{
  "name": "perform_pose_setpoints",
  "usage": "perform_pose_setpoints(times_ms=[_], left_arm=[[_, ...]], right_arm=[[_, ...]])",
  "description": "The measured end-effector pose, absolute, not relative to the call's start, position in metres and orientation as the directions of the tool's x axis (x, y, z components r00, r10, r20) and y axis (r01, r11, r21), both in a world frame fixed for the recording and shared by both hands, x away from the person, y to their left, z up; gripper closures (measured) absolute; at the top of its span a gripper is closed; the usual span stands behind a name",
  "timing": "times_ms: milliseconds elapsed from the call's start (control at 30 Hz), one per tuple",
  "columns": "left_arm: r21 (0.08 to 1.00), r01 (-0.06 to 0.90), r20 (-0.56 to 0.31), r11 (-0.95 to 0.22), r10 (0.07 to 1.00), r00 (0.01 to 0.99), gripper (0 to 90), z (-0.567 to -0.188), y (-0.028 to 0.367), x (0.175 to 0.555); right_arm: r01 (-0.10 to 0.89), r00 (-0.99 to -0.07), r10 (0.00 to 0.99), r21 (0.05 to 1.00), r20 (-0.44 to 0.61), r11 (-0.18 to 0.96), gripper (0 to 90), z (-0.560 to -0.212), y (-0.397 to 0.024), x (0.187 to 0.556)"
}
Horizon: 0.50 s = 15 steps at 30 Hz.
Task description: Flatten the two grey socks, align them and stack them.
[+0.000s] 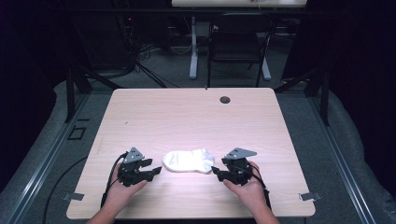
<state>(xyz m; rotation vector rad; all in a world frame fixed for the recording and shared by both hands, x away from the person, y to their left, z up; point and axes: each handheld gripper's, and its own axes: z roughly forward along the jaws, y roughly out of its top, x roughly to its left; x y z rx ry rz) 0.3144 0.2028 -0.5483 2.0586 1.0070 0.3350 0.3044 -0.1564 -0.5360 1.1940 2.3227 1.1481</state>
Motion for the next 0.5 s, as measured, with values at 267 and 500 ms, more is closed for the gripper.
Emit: perform_pose_setpoints(times_ms=[267, 500], left_arm=[[0.747, 0.547, -0.084, -0.376, 0.764, 0.64, 46.0, -0.554, 0.205, 0.318], [0.738, 0.565, -0.089, -0.37, 0.776, 0.624, 46.0, -0.56, 0.205, 0.324]], right_arm=[[0.535, -0.613, 0.789, 0.762, 0.053, 0.364, 45.8, -0.551, -0.154, 0.301], [0.531, -0.605, 0.796, 0.759, 0.028, 0.377, 45.8, -0.562, -0.158, 0.302]])
